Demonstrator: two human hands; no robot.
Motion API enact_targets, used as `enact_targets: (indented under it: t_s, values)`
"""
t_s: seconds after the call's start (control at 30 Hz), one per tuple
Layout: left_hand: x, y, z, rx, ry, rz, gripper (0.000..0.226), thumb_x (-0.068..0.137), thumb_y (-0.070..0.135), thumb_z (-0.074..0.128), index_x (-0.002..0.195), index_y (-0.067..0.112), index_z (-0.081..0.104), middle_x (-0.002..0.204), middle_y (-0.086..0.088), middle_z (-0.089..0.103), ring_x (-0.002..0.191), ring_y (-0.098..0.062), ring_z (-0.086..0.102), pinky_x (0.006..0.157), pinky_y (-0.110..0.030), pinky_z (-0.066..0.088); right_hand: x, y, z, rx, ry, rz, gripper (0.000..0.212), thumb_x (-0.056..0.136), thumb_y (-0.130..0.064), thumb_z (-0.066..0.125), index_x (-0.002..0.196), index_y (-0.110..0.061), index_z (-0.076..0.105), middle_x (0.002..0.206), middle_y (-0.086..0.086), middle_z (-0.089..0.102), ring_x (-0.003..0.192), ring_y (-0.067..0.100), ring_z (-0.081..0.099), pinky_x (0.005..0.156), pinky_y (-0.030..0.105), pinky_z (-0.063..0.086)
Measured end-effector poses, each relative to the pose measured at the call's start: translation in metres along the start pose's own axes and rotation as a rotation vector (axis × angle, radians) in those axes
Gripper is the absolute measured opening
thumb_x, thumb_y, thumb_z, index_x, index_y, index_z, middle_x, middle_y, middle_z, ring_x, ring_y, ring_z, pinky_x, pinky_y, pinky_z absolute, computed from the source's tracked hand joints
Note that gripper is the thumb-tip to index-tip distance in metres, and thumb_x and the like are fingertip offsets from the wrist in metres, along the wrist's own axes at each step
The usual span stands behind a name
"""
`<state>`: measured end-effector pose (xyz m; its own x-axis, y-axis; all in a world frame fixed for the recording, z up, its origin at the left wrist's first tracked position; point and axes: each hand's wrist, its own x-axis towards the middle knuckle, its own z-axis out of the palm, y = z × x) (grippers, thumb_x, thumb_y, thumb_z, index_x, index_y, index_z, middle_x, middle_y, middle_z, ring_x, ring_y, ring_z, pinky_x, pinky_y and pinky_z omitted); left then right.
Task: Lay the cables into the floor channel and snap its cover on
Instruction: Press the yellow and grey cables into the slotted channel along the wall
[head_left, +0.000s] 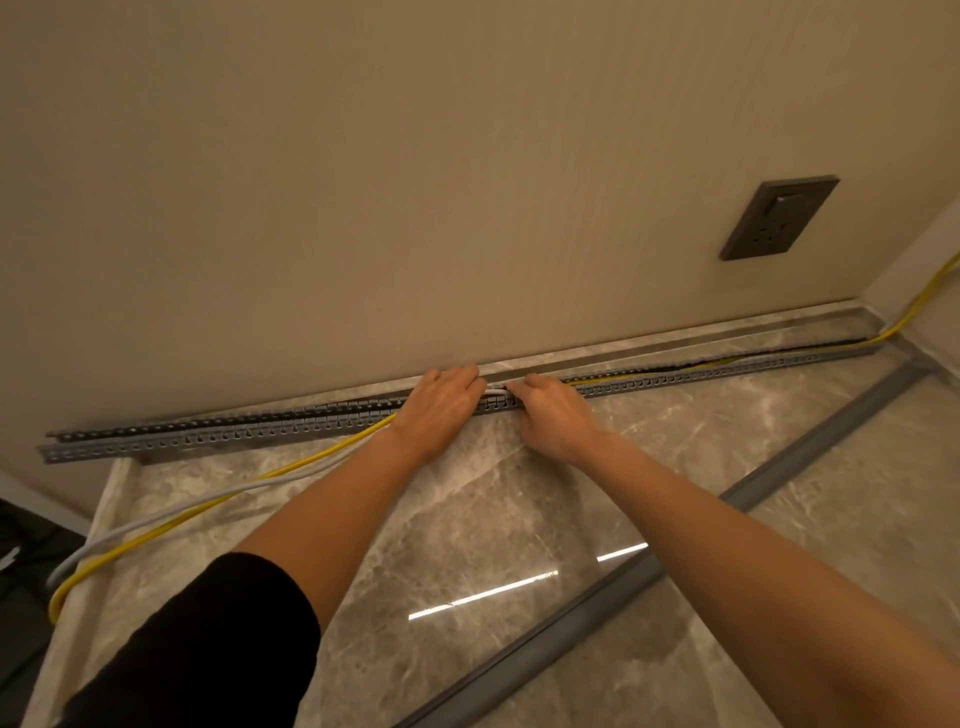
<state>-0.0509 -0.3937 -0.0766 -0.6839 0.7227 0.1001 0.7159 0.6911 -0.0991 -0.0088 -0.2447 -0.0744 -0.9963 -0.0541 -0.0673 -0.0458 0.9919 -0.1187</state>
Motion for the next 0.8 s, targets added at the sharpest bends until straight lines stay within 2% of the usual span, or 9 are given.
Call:
enact_targets:
  t_s: [0.13,0.17,0.23,0.3,0.5,0.63,0.7,0.77,0.8]
  values:
    - [0.002,0.000,0.000,0.052,0.059,0.053,0.026,0.068,0.000,0.043,0.071,0.007,0.068,0.068,-0.010,0.068,0.061,-0.025,0.067,0.052,-0.024,0.050,0.000,0.001,-0.001,0.028,-0.014,0.007,0.040,0.089,-0.007,0.051,0.128,-0.008,0.054,0.127,0.011,0.056,0.114,0.030,0.056,0.093,0.035,0.045]
    - [0.002,0.002,-0.001,0.066,0.086,0.051,0.025,0.066,0.000,0.043,0.069,0.006,0.067,0.067,-0.011,0.067,0.059,-0.026,0.067,0.051,-0.025,0.050,0.001,0.001,-0.001,0.035,-0.020,0.011,0.039,0.089,-0.006,0.051,0.128,-0.008,0.054,0.127,0.010,0.053,0.113,0.031,0.057,0.092,0.036,0.045]
    - [0.005,0.007,-0.004,0.049,-0.012,0.015,0.025,0.080,-0.005,0.044,0.094,-0.002,0.064,0.095,-0.020,0.065,0.089,-0.035,0.064,0.074,-0.036,0.050,0.003,0.000,-0.003,0.032,-0.030,0.018,0.037,0.091,-0.008,0.052,0.127,-0.009,0.056,0.128,0.010,0.050,0.112,0.031,0.057,0.091,0.037,0.045]
    - [0.007,0.011,0.003,0.106,-0.097,-0.023,0.028,0.094,0.002,0.036,0.116,-0.001,0.054,0.121,-0.018,0.053,0.115,-0.034,0.049,0.093,-0.039,0.037,0.005,-0.003,-0.004,-0.003,-0.053,0.021,0.033,0.093,-0.014,0.053,0.126,-0.009,0.057,0.129,0.011,0.051,0.115,0.031,0.056,0.093,0.037,0.045]
    - [0.000,0.017,0.007,-0.110,-0.059,-0.154,0.027,0.095,0.002,0.041,0.114,-0.004,0.058,0.125,-0.019,0.052,0.121,-0.030,0.043,0.095,-0.040,0.034,0.012,-0.016,-0.006,-0.066,-0.001,0.149,0.024,0.097,-0.007,0.046,0.113,-0.003,0.063,0.120,0.014,0.062,0.113,0.032,0.059,0.088,0.038,0.048]
    - [-0.010,0.010,0.009,-0.225,-0.046,-0.209,0.031,0.095,-0.002,0.041,0.124,-0.002,0.051,0.132,-0.019,0.047,0.123,-0.028,0.042,0.102,-0.037,0.035,0.016,-0.018,-0.006,-0.149,0.004,0.137,0.022,0.096,-0.009,0.051,0.113,-0.003,0.063,0.119,0.013,0.063,0.118,0.031,0.053,0.095,0.038,0.044]
    - [-0.017,0.002,0.007,-0.232,-0.011,-0.197,0.025,0.090,-0.005,0.051,0.113,-0.005,0.058,0.119,-0.023,0.055,0.110,-0.033,0.052,0.092,-0.039,0.044,0.017,-0.019,-0.005,-0.161,0.001,0.159,0.023,0.094,-0.005,0.051,0.115,-0.002,0.062,0.121,0.014,0.061,0.119,0.032,0.052,0.097,0.039,0.043]
    - [-0.022,-0.011,0.002,-0.162,0.023,-0.196,0.018,0.065,-0.012,0.071,0.080,-0.006,0.066,0.082,-0.024,0.066,0.075,-0.036,0.065,0.061,-0.035,0.053,0.014,-0.025,-0.005,-0.153,-0.005,0.189,0.027,0.092,-0.001,0.050,0.117,-0.001,0.060,0.123,0.015,0.059,0.121,0.032,0.051,0.099,0.041,0.042]
    - [-0.026,-0.017,-0.002,-0.148,0.009,-0.214,0.019,0.058,-0.015,0.073,0.073,-0.006,0.065,0.074,-0.024,0.066,0.067,-0.038,0.065,0.054,-0.035,0.051,0.013,-0.028,-0.005,-0.147,-0.002,0.200,0.029,0.092,0.001,0.049,0.119,-0.001,0.059,0.124,0.015,0.058,0.121,0.033,0.050,0.100,0.041,0.041]
